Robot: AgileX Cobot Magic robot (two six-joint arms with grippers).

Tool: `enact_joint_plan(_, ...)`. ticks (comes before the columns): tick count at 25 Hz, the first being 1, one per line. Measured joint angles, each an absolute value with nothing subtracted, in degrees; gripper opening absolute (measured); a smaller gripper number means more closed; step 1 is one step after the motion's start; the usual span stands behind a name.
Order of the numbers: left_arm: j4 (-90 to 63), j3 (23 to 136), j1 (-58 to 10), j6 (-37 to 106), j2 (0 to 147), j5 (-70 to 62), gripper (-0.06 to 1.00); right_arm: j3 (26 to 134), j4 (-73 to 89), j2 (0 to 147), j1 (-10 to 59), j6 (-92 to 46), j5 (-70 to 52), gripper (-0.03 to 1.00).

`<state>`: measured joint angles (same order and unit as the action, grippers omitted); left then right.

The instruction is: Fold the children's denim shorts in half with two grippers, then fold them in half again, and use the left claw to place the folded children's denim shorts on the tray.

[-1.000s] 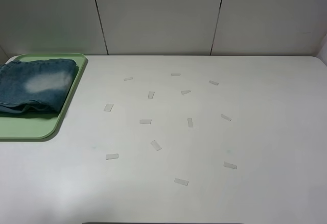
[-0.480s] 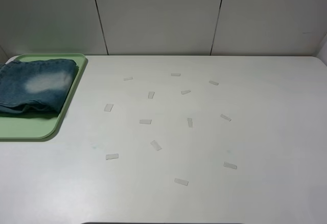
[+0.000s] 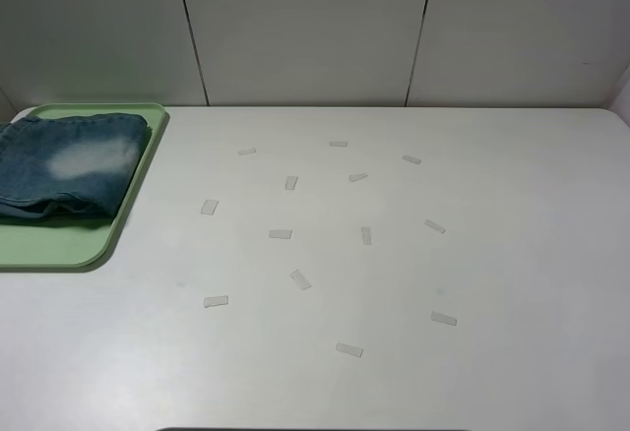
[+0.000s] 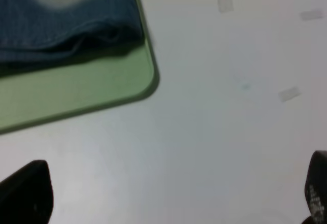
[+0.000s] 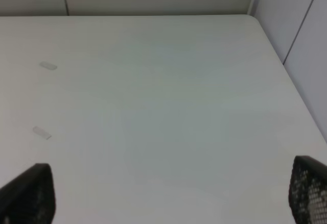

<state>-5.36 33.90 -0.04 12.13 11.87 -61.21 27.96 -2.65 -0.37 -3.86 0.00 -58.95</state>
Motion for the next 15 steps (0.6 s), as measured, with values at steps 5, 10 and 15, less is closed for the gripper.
enact_joint_plan(5, -4.3, 31.2, -3.5, 12.0, 7.4, -60.6, 0.99, 28.0, -2.6, -0.4, -3.9, 0.0, -59.0, 0.69)
enact_joint_plan(10, -3.9, 28.3, -6.4, 12.0, 2.9, -61.0, 0.99, 28.0, -2.6, -0.4, -3.9, 0.0, -59.0, 0.69)
enact_joint_plan(15, -3.9, 28.3, -7.5, 12.1, -0.1, -61.0, 0.99, 28.0, -2.6, -0.4, -3.9, 0.0, -59.0, 0.69)
